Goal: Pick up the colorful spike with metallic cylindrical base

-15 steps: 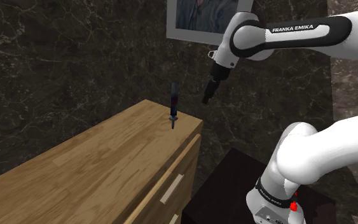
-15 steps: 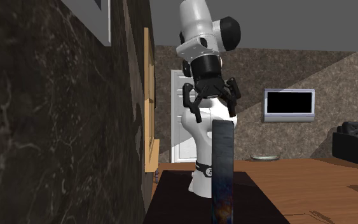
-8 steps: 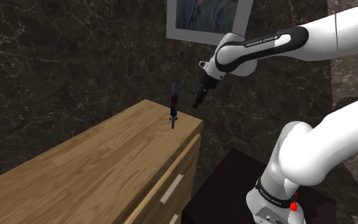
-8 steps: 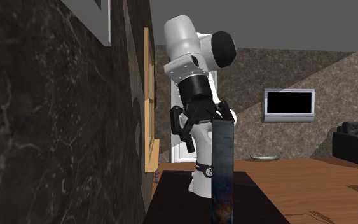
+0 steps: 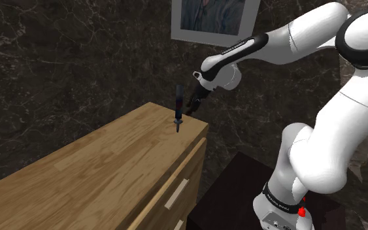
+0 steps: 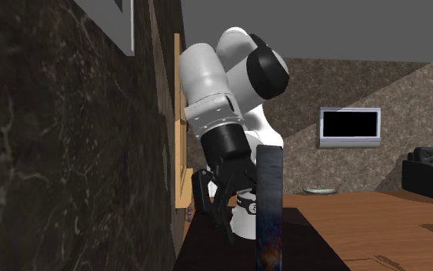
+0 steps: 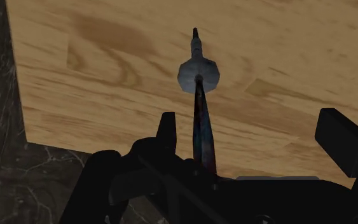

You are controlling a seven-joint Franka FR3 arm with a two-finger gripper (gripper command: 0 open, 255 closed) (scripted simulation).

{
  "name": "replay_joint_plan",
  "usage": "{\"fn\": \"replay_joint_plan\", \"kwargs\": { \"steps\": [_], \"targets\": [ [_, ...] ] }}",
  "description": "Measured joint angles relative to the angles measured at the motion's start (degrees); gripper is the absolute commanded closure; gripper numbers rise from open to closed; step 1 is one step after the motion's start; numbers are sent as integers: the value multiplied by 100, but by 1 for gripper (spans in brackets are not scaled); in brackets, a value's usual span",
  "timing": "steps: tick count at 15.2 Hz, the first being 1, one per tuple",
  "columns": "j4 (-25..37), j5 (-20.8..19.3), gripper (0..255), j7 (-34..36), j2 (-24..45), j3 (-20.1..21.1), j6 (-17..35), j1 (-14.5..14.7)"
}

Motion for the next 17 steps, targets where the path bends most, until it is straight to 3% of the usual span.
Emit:
{"fn": "replay_joint_plan", "kwargs": {
  "steps": [2,5,11,12,17],
  "targets": [
    [365,857,0,-1031,555,-439,7,435],
    [568,1786,0,-1986,1073,-644,39,667],
    [607,2750,0,-2813,1605,-650,103,726],
    [608,2803,255,-2861,1633,-649,103,722],
    [614,2853,255,-2905,1658,-647,101,718]
  ]
}}
